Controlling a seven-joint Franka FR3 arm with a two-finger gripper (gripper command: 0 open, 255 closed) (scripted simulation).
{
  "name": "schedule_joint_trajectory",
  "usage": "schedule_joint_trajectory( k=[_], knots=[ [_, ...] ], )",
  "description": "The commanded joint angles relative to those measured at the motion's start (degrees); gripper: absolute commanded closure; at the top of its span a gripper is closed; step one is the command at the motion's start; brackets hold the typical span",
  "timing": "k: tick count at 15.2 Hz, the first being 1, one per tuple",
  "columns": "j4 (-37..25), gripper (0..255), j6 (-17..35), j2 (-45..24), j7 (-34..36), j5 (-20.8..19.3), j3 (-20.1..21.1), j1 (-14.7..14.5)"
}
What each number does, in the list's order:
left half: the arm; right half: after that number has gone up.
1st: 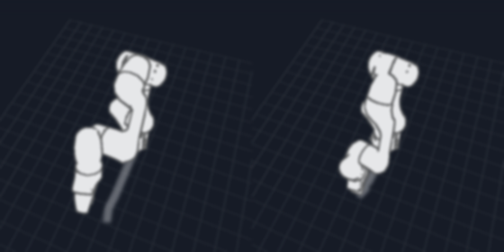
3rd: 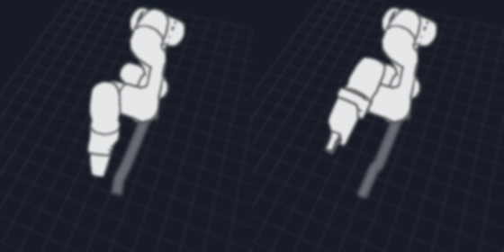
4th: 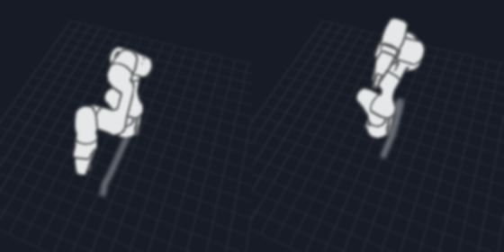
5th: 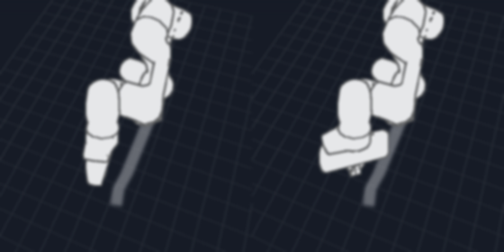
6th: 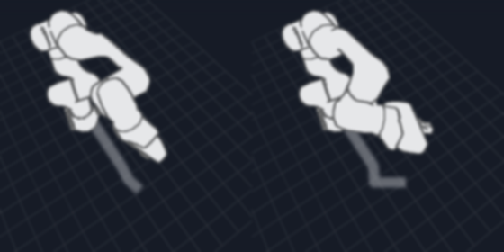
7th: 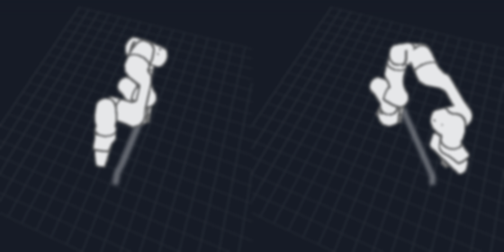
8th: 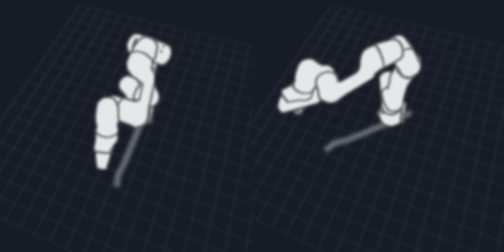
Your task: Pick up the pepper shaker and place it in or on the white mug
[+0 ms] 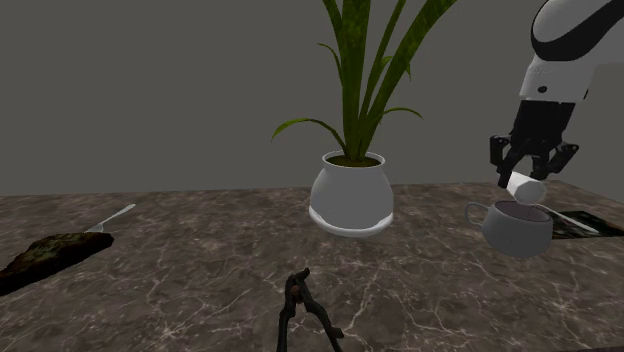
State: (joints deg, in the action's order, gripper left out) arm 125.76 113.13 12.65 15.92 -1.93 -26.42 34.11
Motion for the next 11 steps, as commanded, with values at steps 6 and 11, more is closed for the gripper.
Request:
schedule_joint_trajectory(
  k=[6, 11],
  knots=[
    [3.1, 255, 4.66, -1.68, -0.78, 0.64, -0.51, -0.03],
    [3.1, 255, 4.66, -1.68, -0.78, 0.64, -0.51, -0.02]
  ],
)
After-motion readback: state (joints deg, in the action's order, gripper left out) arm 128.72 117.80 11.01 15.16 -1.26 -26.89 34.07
